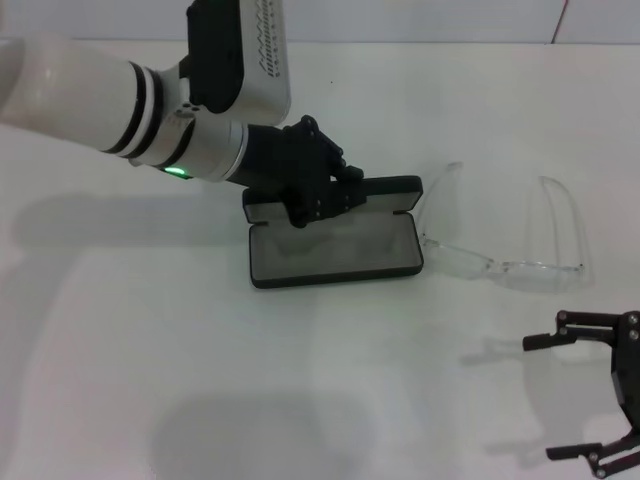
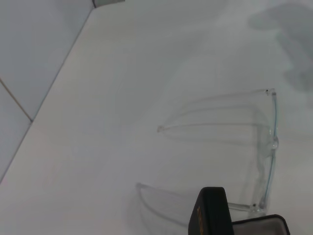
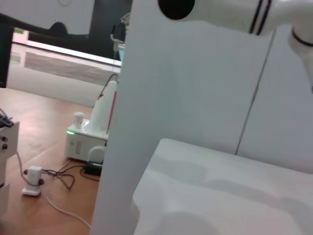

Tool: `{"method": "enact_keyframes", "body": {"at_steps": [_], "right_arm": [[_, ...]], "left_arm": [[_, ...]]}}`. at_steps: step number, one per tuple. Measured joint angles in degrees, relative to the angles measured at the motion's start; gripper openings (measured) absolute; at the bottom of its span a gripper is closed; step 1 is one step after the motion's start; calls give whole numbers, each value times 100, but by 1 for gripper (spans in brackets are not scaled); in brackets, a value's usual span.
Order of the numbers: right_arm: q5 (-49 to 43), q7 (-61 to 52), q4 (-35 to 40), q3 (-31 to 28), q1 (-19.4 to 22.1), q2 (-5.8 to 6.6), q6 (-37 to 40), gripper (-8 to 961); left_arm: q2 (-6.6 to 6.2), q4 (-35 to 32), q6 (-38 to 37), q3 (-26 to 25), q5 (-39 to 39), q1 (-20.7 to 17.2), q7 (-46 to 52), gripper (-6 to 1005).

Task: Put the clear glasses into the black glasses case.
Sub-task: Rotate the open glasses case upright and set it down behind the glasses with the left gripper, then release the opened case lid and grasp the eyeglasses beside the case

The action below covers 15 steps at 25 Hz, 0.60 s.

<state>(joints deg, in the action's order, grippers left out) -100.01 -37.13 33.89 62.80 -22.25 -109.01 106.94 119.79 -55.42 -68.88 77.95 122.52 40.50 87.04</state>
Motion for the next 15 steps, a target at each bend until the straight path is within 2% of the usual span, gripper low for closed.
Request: {"method": "enact_keyframes", "body": {"at_steps": [6,9,11,15], "right_arm": [[-19,-82,7,-307,63,-11,80,886],[-13,-183,12,-323,63,-19,79,886],[5,-265,30,-353,60,-21,65,886],[22,-940,464,-717,24,-97,44,887]], "left_arm": [[7,-421,-29,177,-6,-178,69,220],[7,-791,-28,229,-144,-446,50,287],[9,-979,-30,251,-432,-626,-23,331],[-2,-1188,-45,240,-1828,-1212,-484,420]]}}
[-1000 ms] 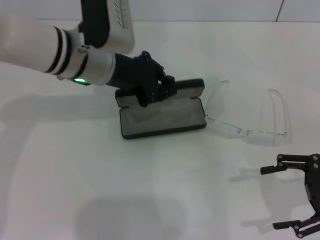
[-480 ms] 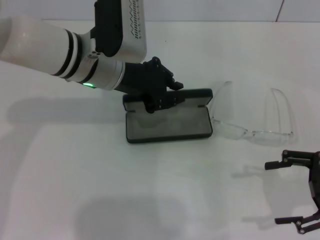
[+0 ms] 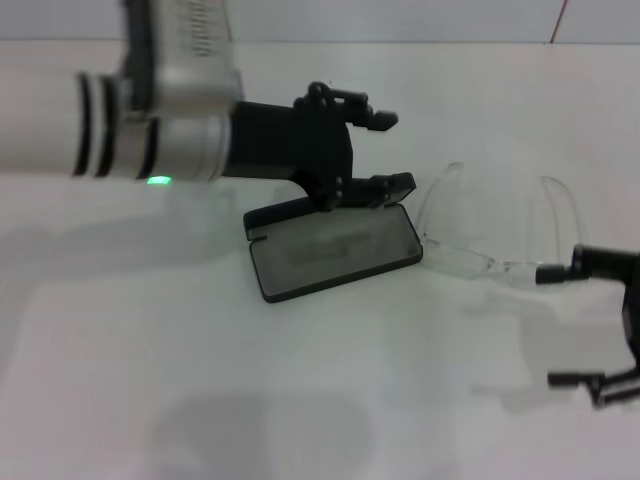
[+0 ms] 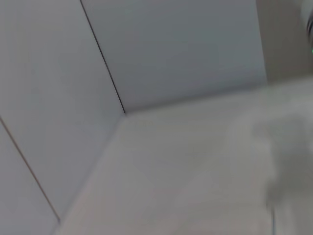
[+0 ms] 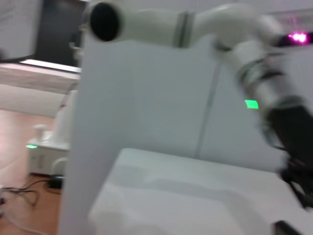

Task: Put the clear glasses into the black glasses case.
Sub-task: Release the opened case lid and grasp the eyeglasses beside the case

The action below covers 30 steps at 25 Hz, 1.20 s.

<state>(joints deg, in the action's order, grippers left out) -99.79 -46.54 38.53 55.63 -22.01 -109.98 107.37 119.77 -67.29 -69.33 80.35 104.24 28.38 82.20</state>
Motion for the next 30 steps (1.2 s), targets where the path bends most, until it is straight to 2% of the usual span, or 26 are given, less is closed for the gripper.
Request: {"method": "enact_keyframes", "body": {"at_steps": [4,5,6,8,11,14,18,25,30], "right_arm": [[-221,-1897,1374,-161,-120,-93,-251,886],[-390,-2441,1786,-150,-205,-115,-383,886],[-616,-2901,2108,-141,-302,-141,-502,886],[-1232,-3786,2671,-125,-543,-215,-679,885],[-2506,-4835,3313,-38,-1070,-421,-749,884],[-3465,-5419,3445,388,-1494,-528,-900,884],[-4161,-6111,3331,1515,-1840,-541,-1423,877],[-4232,-6275,3096,2547,-1900,-577,-1857,857],[-4236,-6363,2866,2784,-1958,-595,-2098,781]], "left_arm": [[11,183,-12,6,-1483,-712,-928,526],[11,183,-12,6,-1483,-712,-928,556],[12,592,-92,19,-2419,-1036,-1554,587],[11,1006,-241,16,-3063,-1198,-2000,617],[-1,1807,-630,-8,-3884,-1266,-2695,618],[-12,2424,-953,-17,-4328,-1252,-3158,618],[-23,2781,-1178,-76,-4554,-1299,-3412,618],[-27,2955,-1276,-154,-4573,-1318,-3441,617],[-21,2992,-1279,-157,-4528,-1314,-3447,617]]}}
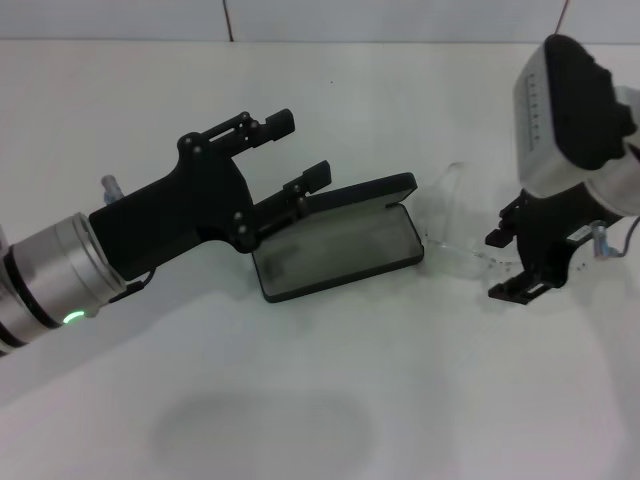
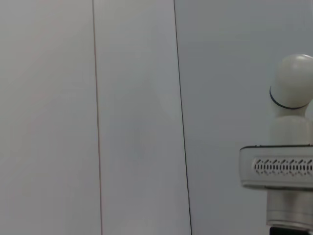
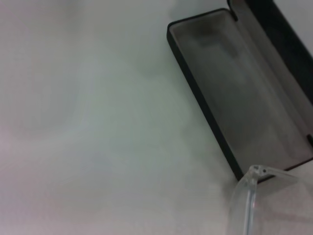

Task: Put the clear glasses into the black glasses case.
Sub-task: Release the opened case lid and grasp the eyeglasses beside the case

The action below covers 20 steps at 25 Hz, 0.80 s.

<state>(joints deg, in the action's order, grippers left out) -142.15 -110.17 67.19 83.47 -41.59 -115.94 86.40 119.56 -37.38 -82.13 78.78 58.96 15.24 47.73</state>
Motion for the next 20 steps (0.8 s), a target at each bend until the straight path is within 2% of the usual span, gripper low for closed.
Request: {"method": "enact_keyframes", "body": {"at_steps": [8,10,15,20], "right_arm": [[-9,-176,-525,441,-269,-14,-357,594],[-12,-205,-605,472,-312,-15,-392,466],[-64,-218,-638,515,-330,-16,-406,357],[-67,-233,-723,560,-353,-17,-484,331]], "left_arm": [[-3,137,-33,-3,0,32,-3,617],[-3,138,-61,-2,0,14,-4,617],[-4,172,-89,3,0,-12,-6,617],[-10,193,-130,-1,-5,-13,-8,616]]}}
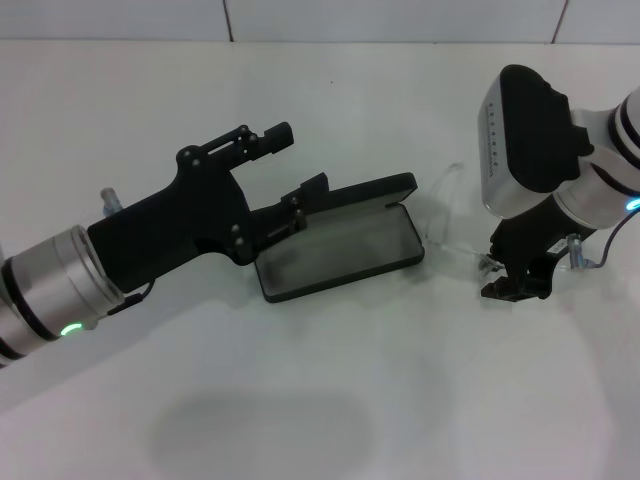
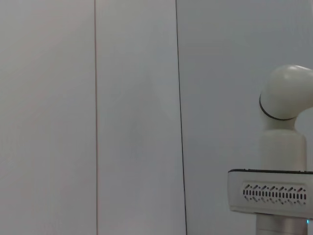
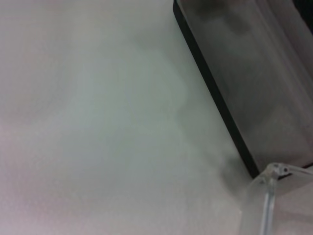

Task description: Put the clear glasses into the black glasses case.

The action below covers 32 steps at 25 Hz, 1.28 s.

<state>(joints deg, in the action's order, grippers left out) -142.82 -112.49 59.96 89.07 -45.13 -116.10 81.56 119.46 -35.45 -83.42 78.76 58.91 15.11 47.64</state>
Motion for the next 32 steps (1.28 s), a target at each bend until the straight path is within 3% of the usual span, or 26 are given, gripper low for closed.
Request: {"method": "enact_keyframes", "body": {"at_steps": [6,11,16,23,24,28,32], "right_arm": [[0,-22,-31,19,-25,0,9,299],[1,-26,186,-62,75,37,93,193],[70,228,827,-639,468,63,416,133],[1540,2040,1501,-1400,1342,52,1140,123],[1813,2398,1509,-1459,1499,40,1151,123],[2699,3435,1315,-1519,1895,24,1143,124],[3293,4257,879,-1516,2029,22,1142,124]], "left_arm": [[-2,3,-10,-2,0,0,-1,616],[-13,3,-181,-6,0,1,-1,616],[-9,61,-461,-11,-7,7,-1,616],[0,370,-834,-1,-14,208,35,616],[5,548,-1045,16,-12,382,48,616],[7,848,-1407,31,-9,705,137,615],[1,985,-1545,33,33,957,377,615]]}}
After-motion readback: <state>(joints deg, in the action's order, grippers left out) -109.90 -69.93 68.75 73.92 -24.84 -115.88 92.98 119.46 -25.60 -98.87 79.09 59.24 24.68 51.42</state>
